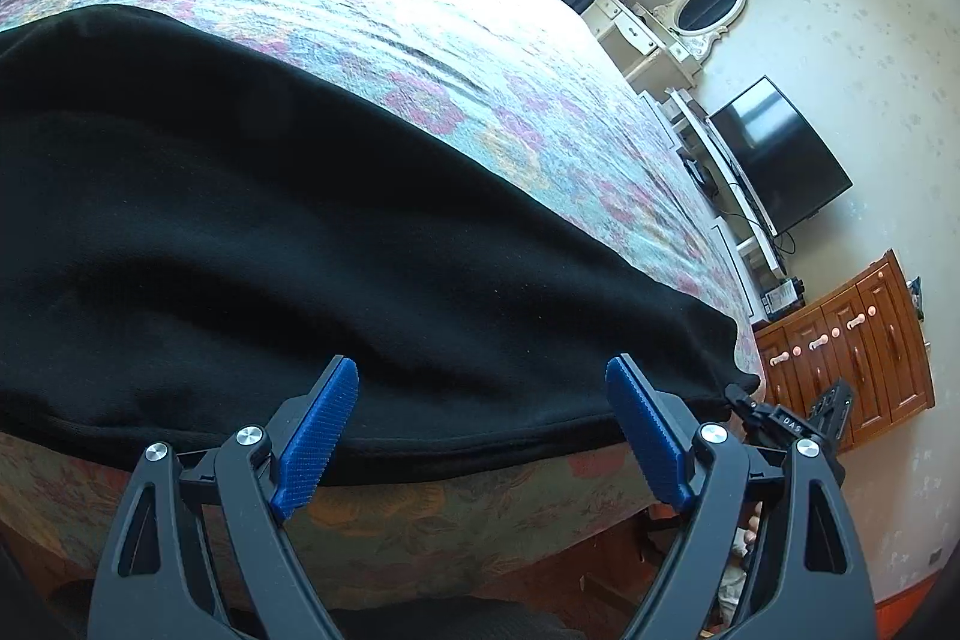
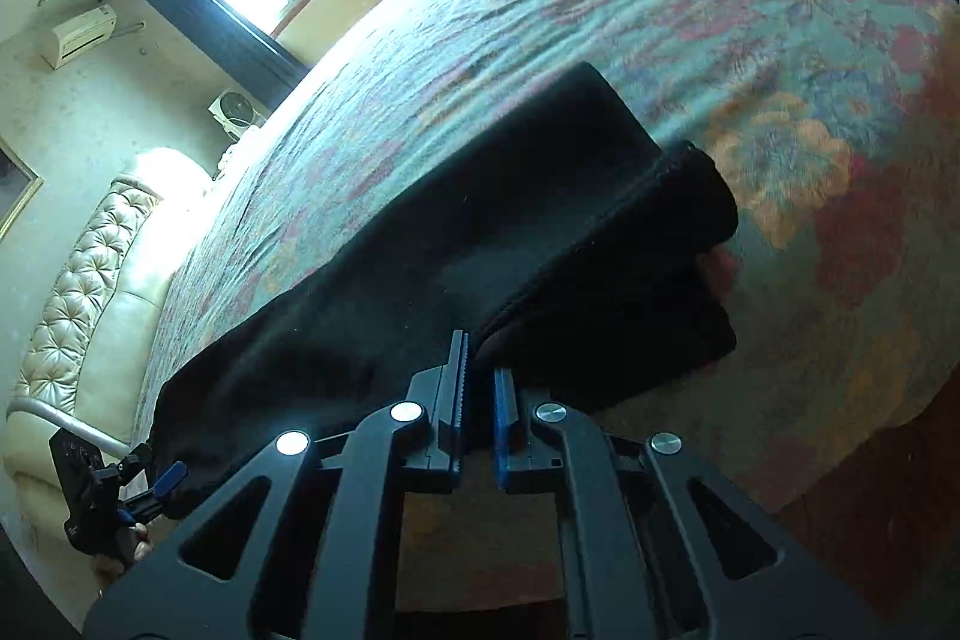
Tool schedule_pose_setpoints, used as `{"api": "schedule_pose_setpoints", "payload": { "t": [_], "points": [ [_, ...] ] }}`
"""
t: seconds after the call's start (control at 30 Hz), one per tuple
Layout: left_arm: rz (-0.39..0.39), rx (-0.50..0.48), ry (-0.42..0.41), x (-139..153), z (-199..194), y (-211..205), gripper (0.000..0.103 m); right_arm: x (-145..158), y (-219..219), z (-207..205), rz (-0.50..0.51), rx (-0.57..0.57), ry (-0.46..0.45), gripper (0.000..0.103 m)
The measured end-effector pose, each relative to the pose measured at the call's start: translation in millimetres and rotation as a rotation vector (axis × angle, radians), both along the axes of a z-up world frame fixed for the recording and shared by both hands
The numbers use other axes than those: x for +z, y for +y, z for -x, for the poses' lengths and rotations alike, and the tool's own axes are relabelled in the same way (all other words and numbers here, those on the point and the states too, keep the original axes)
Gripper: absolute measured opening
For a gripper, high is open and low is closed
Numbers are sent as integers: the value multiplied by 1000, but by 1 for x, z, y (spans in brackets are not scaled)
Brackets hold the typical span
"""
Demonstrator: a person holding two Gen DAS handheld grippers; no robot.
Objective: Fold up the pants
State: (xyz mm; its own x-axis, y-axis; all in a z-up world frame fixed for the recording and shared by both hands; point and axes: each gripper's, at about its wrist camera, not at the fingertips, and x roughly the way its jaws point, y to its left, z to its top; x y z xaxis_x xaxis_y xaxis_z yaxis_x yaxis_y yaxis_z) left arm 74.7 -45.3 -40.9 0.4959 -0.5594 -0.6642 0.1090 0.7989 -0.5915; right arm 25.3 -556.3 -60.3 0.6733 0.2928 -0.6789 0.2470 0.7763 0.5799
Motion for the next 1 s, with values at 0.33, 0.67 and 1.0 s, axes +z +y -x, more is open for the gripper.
{"api": "schedule_pose_setpoints", "payload": {
  "t": [0.33,0.67,1.0],
  "points": [
    [-42,8,-24,5,-2,-1,83,-42,-52,46,-451,-227,-99,55],
    [-25,20,4,0,-1,-7,83,-62,-43,40,-542,-337,-116,55],
    [-15,22,16,-3,-2,-11,83,-66,-49,32,-500,-363,-80,41]
  ]
}}
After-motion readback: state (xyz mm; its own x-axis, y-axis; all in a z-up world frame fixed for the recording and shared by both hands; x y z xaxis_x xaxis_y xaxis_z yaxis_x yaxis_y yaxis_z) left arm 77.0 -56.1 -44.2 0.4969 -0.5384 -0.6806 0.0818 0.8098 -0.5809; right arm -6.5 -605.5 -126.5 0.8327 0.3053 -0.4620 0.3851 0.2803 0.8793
